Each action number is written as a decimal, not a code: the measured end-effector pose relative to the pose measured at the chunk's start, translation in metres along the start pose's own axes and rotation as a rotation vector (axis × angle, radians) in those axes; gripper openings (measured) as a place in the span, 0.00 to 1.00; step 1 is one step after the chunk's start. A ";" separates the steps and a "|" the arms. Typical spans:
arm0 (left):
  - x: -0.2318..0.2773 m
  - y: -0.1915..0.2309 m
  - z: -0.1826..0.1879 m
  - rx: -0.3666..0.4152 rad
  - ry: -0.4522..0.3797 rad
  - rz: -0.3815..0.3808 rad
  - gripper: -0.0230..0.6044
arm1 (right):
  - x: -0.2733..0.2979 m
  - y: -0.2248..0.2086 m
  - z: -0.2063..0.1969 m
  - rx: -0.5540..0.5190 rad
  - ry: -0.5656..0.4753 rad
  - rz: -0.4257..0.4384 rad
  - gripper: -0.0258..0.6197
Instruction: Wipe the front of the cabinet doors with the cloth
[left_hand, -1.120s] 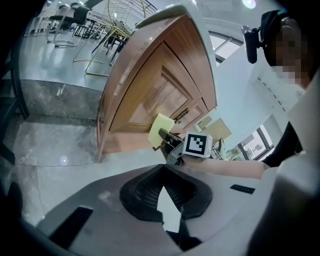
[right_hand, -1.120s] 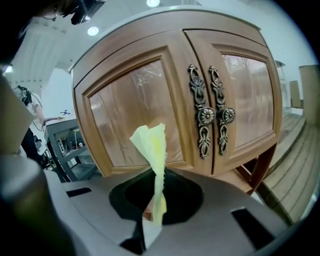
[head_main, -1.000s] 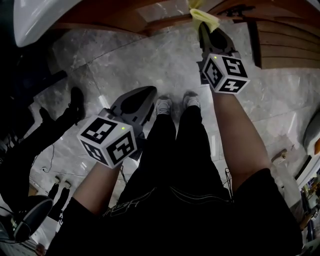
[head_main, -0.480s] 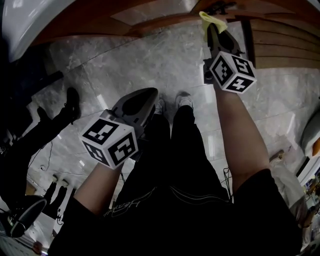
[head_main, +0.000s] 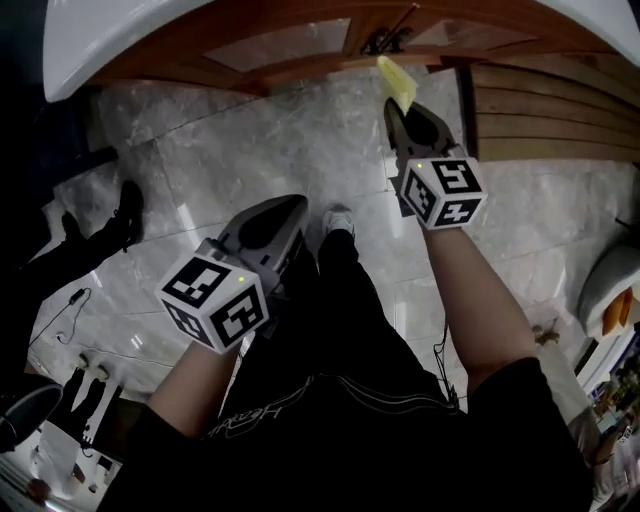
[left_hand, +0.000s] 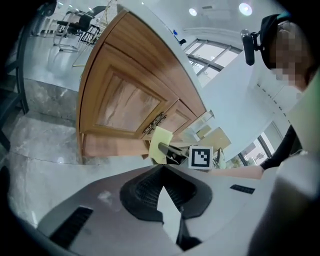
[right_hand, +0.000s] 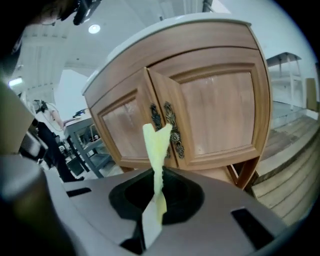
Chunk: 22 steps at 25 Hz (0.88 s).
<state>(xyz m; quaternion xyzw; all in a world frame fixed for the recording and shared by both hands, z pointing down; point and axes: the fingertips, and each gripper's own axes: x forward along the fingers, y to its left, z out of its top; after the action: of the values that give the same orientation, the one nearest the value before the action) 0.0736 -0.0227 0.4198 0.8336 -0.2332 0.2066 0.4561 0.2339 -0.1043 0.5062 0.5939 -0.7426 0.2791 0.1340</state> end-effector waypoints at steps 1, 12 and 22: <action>-0.005 -0.009 0.003 0.001 -0.017 -0.004 0.05 | -0.012 0.009 0.002 -0.025 0.012 0.030 0.10; -0.073 -0.089 0.034 0.061 -0.100 -0.029 0.05 | -0.167 0.093 0.087 -0.012 0.031 0.262 0.10; -0.207 -0.214 0.049 0.353 -0.238 -0.209 0.05 | -0.329 0.232 0.162 -0.151 -0.088 0.428 0.10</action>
<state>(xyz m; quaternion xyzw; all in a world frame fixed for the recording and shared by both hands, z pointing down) 0.0368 0.0782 0.1383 0.9386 -0.1580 0.0961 0.2912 0.1183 0.1005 0.1420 0.4229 -0.8755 0.2186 0.0832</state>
